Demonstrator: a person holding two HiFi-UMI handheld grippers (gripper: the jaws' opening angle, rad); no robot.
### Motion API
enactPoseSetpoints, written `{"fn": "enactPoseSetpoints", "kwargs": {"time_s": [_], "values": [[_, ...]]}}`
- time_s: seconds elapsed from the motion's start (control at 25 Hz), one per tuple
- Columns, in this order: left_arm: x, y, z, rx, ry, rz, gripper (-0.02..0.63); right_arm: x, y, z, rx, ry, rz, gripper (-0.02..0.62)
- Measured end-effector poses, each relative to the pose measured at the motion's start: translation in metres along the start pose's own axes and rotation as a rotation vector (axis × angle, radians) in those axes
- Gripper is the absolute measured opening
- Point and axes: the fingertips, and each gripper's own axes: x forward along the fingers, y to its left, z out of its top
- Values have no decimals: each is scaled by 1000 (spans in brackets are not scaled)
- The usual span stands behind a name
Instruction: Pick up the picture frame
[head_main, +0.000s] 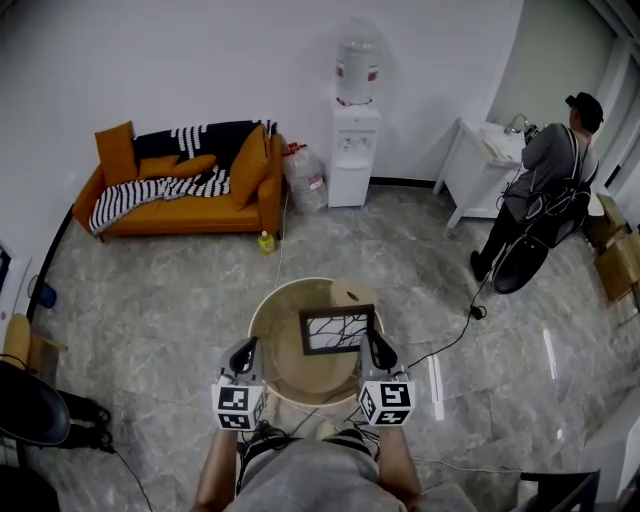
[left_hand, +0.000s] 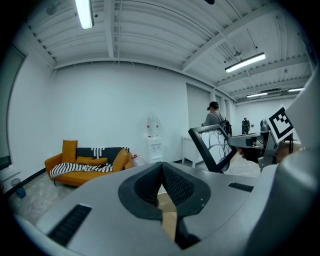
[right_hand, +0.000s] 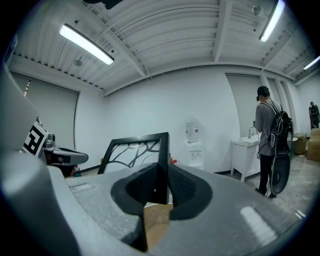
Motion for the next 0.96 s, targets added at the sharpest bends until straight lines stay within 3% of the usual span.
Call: {"fn": "enactPoseSetpoints", "kwargs": {"time_s": [0.96], "values": [[-2,-2,1,-19,10,-9,18,-3,4,7,3,-6,6,64]]}}
